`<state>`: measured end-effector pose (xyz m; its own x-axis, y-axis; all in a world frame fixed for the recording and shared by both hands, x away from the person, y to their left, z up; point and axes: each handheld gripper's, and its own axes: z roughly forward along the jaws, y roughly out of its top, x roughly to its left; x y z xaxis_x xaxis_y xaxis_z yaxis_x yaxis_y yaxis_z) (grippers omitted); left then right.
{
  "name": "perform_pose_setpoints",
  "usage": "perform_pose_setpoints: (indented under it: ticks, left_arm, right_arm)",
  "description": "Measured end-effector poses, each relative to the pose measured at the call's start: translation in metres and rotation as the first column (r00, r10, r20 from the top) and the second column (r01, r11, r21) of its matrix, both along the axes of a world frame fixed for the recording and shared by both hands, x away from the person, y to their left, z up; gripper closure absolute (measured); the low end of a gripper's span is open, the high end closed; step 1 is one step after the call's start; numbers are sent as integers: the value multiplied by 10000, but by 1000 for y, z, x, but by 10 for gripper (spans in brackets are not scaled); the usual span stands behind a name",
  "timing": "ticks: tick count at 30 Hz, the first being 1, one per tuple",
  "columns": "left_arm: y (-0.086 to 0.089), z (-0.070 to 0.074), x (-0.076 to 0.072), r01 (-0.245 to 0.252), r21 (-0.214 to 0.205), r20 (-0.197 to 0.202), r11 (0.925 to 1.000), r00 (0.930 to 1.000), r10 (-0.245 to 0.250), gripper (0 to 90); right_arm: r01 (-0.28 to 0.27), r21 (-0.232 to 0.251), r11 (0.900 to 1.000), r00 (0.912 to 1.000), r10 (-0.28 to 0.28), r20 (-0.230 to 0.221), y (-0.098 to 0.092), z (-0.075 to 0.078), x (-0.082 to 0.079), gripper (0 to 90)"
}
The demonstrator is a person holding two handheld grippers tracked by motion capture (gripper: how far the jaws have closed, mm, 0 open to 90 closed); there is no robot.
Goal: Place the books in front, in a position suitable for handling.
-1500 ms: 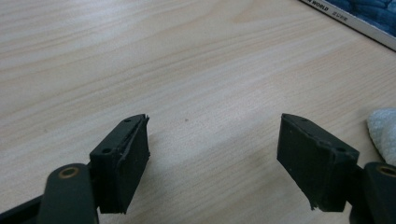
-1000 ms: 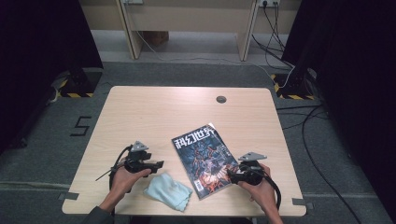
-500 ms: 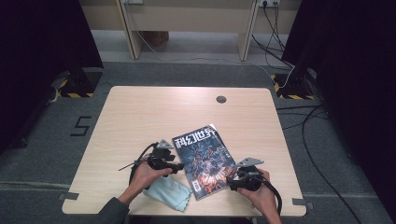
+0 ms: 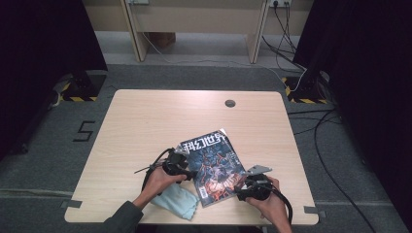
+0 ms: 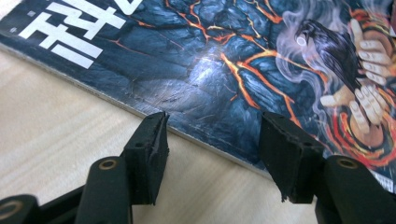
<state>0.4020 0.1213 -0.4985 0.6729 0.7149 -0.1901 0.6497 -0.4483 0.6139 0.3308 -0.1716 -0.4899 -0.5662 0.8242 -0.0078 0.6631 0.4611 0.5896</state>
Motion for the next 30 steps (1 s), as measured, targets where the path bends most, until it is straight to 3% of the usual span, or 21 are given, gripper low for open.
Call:
perform_pose_setpoints:
  ticks: [5, 8, 9, 12, 15, 18, 24, 30]
  left_arm:
    - [-3, -1, 6, -20, -83, 21, 10000, 10000, 20, 402]
    - [-3, -1, 5, 46, -25, 47, 10000, 10000, -46, 387]
    - [-4, -1, 6, 18, -63, 43, 10000, 10000, -18, 385]
    - [-4, -1, 6, 36, -71, 68, 10000, 10000, -35, 388]
    - [-4, -1, 6, 10, -78, 94, 10000, 10000, -9, 392]
    - [-6, -1, 8, -94, 12, 214, 10000, 9997, 94, 386]
    - [-11, -1, 12, -165, 184, 491, 9997, 9987, 156, 384]
    - [-12, 0, 11, -99, 260, 502, 9996, 9987, 86, 375]
  right_arm:
    - [-72, -115, 9999, 10000, 71, -10, 1, 2, -1, 304]
    - [-191, -339, 9992, 9988, 206, 447, 4, 6, -3, 280]
    - [-178, -224, 9996, 9976, 193, 672, 6, 9, -3, 274]
    - [-318, -35, 9995, 9963, 320, 798, 9, 11, -4, 261]
    - [-567, 326, 9979, 9978, 556, 349, 11, 5, -4, 247]
    - [-733, -118, 9972, 9972, 735, 139, 13, -2, -4, 236]
    - [-594, -427, 9973, 9977, 607, 309, 21, -2, -8, 258]
    - [160, -256, 9995, 9993, -152, 342, 25, -4, -8, 233]
